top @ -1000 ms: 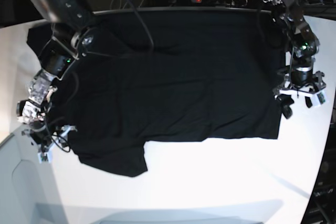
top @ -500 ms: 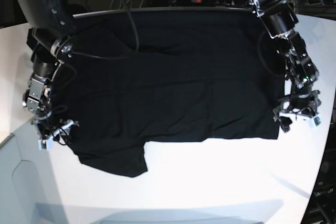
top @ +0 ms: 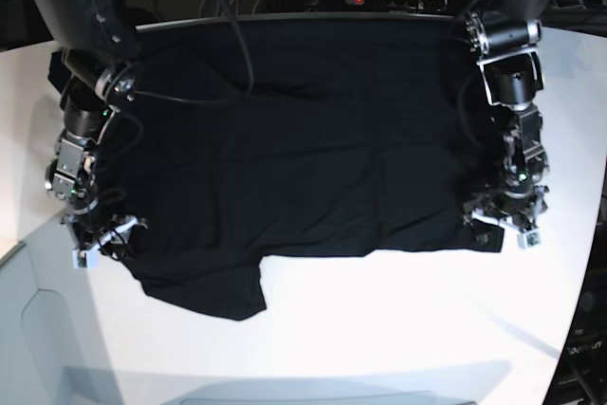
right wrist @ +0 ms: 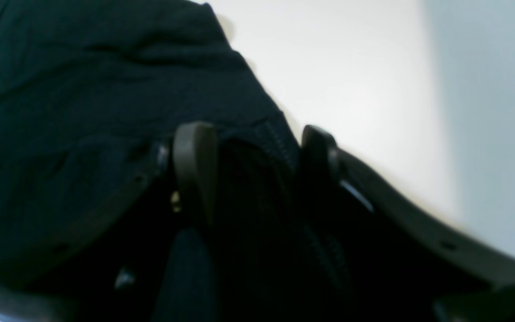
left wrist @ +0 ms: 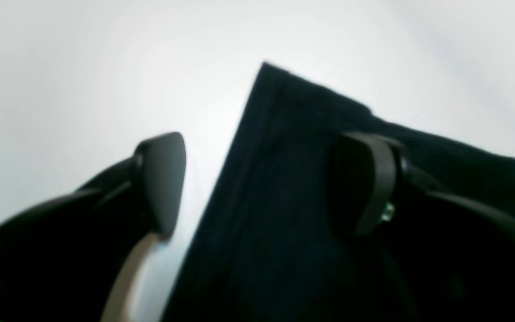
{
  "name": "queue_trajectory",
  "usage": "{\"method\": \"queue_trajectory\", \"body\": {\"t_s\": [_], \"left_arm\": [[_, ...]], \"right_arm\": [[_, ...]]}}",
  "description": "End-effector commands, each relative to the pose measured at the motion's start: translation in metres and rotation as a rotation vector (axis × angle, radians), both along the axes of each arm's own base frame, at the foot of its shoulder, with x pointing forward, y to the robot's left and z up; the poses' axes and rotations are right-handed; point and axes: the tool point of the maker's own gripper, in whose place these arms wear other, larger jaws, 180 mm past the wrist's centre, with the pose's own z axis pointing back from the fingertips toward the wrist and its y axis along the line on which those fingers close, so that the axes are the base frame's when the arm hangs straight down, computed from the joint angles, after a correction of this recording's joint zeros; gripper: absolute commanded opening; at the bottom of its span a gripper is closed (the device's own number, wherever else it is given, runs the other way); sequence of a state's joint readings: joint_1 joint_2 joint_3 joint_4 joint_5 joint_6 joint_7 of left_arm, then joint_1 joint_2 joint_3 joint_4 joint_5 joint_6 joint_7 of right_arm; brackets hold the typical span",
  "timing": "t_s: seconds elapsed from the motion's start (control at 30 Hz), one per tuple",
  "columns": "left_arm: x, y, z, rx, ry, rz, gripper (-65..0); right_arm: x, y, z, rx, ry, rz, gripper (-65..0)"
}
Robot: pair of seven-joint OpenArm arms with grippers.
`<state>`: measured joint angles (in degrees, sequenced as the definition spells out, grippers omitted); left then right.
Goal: Fold the T-shirt properly
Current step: 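Reach both grippers to the shirt's middle side edges and grasp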
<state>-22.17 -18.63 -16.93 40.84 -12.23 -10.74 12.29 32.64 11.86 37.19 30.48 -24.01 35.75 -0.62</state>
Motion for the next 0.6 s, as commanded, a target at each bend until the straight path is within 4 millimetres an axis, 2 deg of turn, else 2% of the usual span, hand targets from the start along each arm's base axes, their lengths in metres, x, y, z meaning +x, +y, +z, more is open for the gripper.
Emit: {"method": "queue_trajectory", "body": {"t_s": [0.0,0.13,0.23,0.3,0.43,0.57], "left_arm": [[0.009,0.006,0.011,0.016,-0.015,-0.011,-15.0],[0.008,-0.004,0.000,0.041,-0.005,-0.051,-15.5],[0.006,-0.003,-0.004,0.040,0.001,-0.048,-17.6],[0.005,-0.003,-0.007,0.038,0.007,-0.046,-24.0],[0.009,-0.002,-0.002,0.036,-0.004,-0.041,-41.0],[0.009,-0.002,-0.002,0.031,-0.006,-0.039,-46.8]], "right_arm": [[-0.001,-0.006,-0.003,-0.033,0.045,-0.001,-37.3],[-0.002,-0.006,-0.004,-0.034,0.049,-0.001,-37.5],[-0.003,-0.006,-0.005,-0.033,0.051,0.000,-38.5],[-0.005,-0.002,-0.011,-0.021,0.067,0.004,-42.0],[-0.010,0.002,-0.019,-0.005,0.087,0.010,-50.8],[-0.010,0.004,-0.020,-0.003,0.092,0.013,-60.4]]}}
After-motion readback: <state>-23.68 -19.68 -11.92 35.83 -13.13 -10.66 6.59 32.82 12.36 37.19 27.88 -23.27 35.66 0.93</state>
